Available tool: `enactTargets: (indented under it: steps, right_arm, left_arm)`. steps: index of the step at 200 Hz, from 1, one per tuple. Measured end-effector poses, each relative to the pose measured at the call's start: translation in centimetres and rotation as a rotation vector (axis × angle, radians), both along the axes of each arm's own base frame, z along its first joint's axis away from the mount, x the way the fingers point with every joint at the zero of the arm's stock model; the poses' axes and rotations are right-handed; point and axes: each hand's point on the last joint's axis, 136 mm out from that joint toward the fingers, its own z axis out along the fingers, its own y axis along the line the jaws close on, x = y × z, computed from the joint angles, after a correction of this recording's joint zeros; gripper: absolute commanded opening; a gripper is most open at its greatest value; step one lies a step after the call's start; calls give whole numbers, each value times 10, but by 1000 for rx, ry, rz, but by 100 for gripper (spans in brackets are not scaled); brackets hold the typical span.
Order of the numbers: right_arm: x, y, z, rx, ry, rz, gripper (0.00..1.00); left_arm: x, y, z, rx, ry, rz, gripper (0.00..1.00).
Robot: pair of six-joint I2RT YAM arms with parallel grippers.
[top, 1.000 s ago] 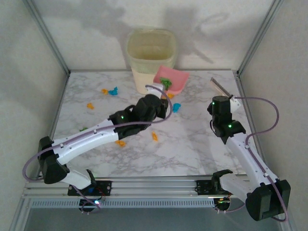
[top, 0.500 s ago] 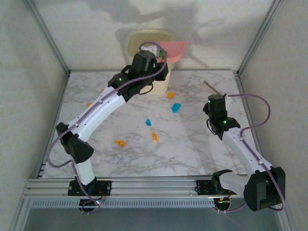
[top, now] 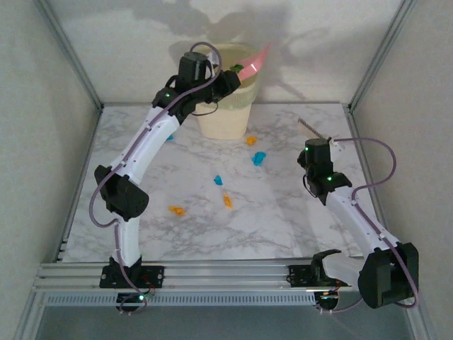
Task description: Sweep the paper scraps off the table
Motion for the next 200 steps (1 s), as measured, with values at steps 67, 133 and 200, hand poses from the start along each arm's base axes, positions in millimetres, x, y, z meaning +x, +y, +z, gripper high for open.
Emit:
enactTargets:
  steps: [67,133,200]
  right_arm:
    - [0,0,0,-2,0,1,0]
    - [0,0,-2,-5,5,1,0]
    - [1,0,-3,-13,9,5,0]
  left_arm:
    - [21,12,25,-262,41,-18,0]
    - [38,19,1,-439,138,-18,0]
    - [41,19,-22,-567,197,-20,0]
